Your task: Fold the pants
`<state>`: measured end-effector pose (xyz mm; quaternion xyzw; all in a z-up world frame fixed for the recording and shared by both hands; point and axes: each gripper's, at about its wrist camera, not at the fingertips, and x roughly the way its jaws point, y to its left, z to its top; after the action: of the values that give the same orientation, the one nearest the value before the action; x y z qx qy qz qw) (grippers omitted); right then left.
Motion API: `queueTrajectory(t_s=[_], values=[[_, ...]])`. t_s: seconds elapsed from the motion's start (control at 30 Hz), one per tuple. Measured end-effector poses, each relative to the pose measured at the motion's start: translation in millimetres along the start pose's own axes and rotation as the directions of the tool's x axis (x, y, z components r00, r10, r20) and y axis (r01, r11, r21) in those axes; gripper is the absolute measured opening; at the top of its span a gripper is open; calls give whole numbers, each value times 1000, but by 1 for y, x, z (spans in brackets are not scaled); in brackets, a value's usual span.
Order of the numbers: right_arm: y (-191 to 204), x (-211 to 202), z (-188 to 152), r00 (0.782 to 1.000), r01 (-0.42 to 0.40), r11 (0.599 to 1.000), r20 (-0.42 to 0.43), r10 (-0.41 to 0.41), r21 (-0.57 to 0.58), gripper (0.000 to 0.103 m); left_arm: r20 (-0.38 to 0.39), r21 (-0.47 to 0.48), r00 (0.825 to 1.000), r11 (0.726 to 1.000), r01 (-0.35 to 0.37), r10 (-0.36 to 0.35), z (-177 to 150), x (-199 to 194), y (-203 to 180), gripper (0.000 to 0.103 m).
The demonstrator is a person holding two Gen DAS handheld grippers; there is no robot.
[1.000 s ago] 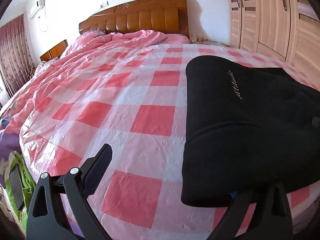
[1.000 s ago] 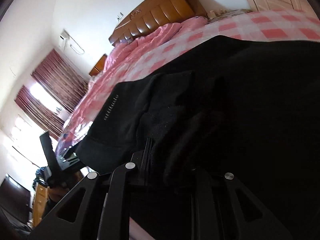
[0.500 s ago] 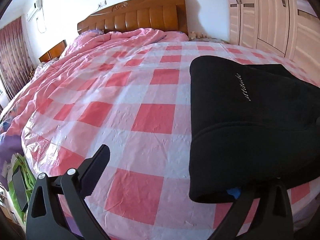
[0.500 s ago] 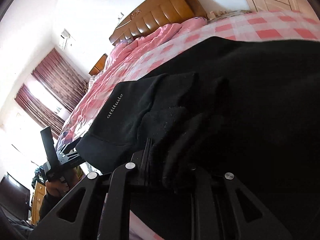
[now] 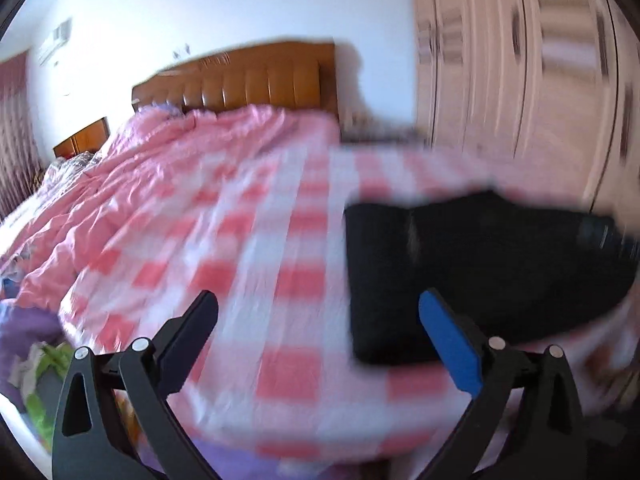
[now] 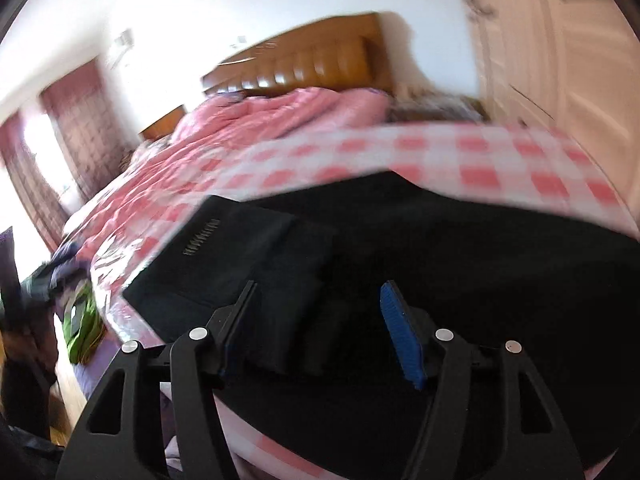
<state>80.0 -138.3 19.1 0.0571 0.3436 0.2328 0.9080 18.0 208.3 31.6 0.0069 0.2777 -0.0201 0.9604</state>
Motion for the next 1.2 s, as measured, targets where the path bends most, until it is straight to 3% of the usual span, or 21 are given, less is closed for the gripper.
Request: queueTrajectory(t_s=[0.07,0.13,0.23,0.37,0.43,0.57,0.7,0.77,0.83,0.97,1.07,1.2], values=[[26,17,6,1000,-11,997,-19,10,-76,71,4,-4,996,996,87,-87,20,21,-21,101],[47,35,5,999,11,986,-48,-19,-167,72,-73,0,983,986,168,-167,24,62,-42,101],[67,61,-9,989,48,957,-123,-86,-285,72,-168,-12,961,976,219,-218,7,106,-58,97],[57,69,-31,988,57,949,-116,-97,-311,81,-210,58,971,990,127,-112,-23,129,-59,99],[51,71,-34,990,56,954,-110,-92,-293,85,-196,26,971,989,144,-136,-28,132,-53,102],[42,73,-34,993,24,969,-107,-52,-247,86,-231,-98,953,979,178,-197,-30,142,-34,102],[42,74,-32,992,27,971,-113,-55,-238,87,-142,16,989,999,39,-37,-19,105,-53,100],[42,75,-32,992,29,973,-110,-55,-230,88,-86,27,994,998,63,-61,-11,82,-64,101],[42,76,-33,993,30,974,-106,-55,-224,88,-82,73,993,993,94,-88,-9,75,-77,101],[41,77,-34,993,26,974,-102,-51,-224,88,-157,109,985,990,93,-75,-26,104,-88,101],[40,78,-35,994,23,974,-97,-46,-225,88,-104,146,993,987,68,-53,-36,106,-90,102],[39,77,-36,994,17,975,-105,-41,-221,88,-105,142,993,988,58,-43,-36,109,-92,102]])
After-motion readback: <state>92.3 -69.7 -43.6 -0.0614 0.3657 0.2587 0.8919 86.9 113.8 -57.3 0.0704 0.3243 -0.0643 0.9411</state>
